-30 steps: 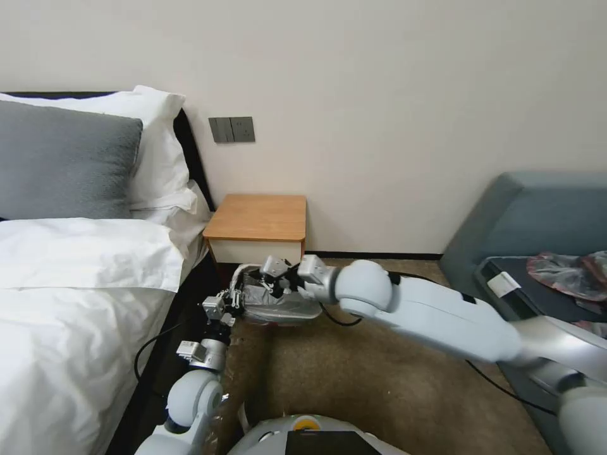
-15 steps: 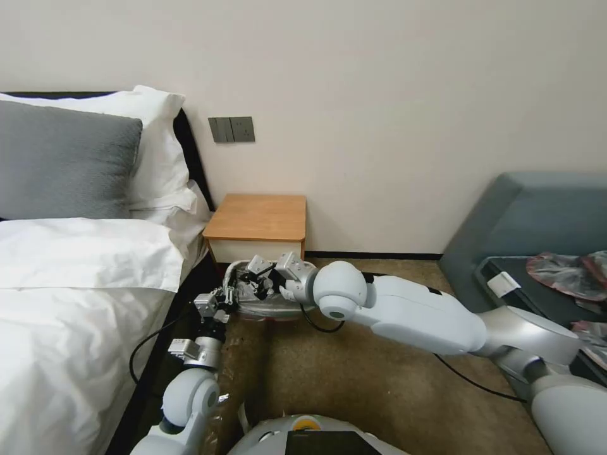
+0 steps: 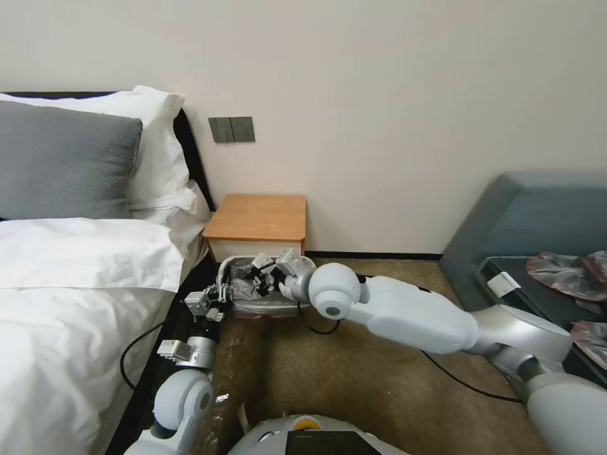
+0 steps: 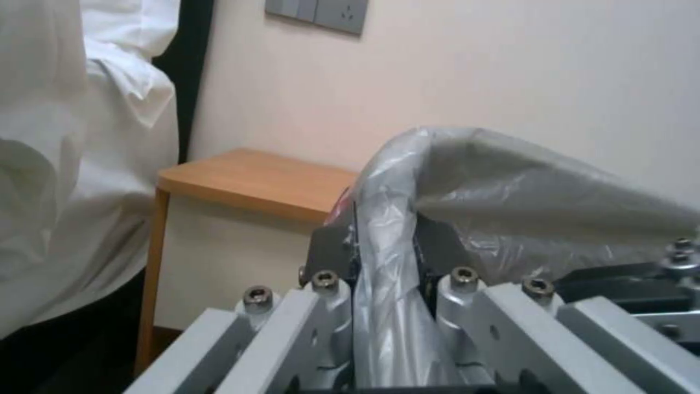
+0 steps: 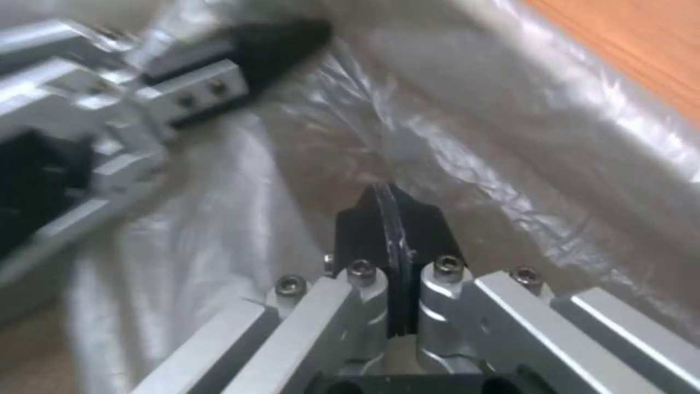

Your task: Pick up the garbage bag from the table and place it over the trash can.

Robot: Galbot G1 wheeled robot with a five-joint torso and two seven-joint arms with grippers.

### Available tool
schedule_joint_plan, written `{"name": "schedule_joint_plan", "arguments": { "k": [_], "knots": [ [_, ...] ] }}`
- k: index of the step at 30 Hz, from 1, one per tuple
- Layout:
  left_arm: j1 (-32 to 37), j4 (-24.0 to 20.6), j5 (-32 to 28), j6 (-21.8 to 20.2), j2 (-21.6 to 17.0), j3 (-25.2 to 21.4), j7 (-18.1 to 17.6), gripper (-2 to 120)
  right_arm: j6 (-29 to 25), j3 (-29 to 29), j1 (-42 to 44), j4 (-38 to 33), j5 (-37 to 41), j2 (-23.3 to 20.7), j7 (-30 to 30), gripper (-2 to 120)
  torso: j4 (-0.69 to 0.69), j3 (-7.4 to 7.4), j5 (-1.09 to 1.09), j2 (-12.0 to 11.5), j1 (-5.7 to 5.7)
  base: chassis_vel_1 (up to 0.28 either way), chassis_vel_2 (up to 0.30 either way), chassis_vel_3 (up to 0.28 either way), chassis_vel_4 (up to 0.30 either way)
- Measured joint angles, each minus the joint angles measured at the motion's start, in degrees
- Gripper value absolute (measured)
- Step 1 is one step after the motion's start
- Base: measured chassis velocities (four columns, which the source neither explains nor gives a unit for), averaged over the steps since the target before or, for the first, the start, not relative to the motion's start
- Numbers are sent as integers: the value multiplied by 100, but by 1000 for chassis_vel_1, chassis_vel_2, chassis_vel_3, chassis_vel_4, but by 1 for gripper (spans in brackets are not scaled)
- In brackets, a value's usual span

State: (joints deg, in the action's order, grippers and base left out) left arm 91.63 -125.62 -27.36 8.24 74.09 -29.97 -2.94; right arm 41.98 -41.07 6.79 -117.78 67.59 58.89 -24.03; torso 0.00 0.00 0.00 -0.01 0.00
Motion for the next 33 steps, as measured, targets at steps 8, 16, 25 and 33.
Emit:
{"name": "schedule_joint_plan", "arguments": {
  "k": [8,16,25,33],
  "knots": [
    [26,-57,224,111,-39,-81,270,9,-3,-431,-235,117,76,-6,-447,0,-1,0,0,1,-1,0,0,0,0],
    [15,-92,456,192,-49,-142,533,9,-4,-936,-671,199,91,106,-598,0,0,0,0,1,0,0,0,0,0],
    [26,-189,543,252,-63,-308,781,9,-5,-1582,-1159,450,132,281,-761,0,0,0,0,0,0,0,0,0,0],
    [91,-297,568,313,-64,-397,938,9,-2,-1792,-1305,621,145,317,-847,0,-1,0,0,0,0,0,0,0,0]
  ]
}}
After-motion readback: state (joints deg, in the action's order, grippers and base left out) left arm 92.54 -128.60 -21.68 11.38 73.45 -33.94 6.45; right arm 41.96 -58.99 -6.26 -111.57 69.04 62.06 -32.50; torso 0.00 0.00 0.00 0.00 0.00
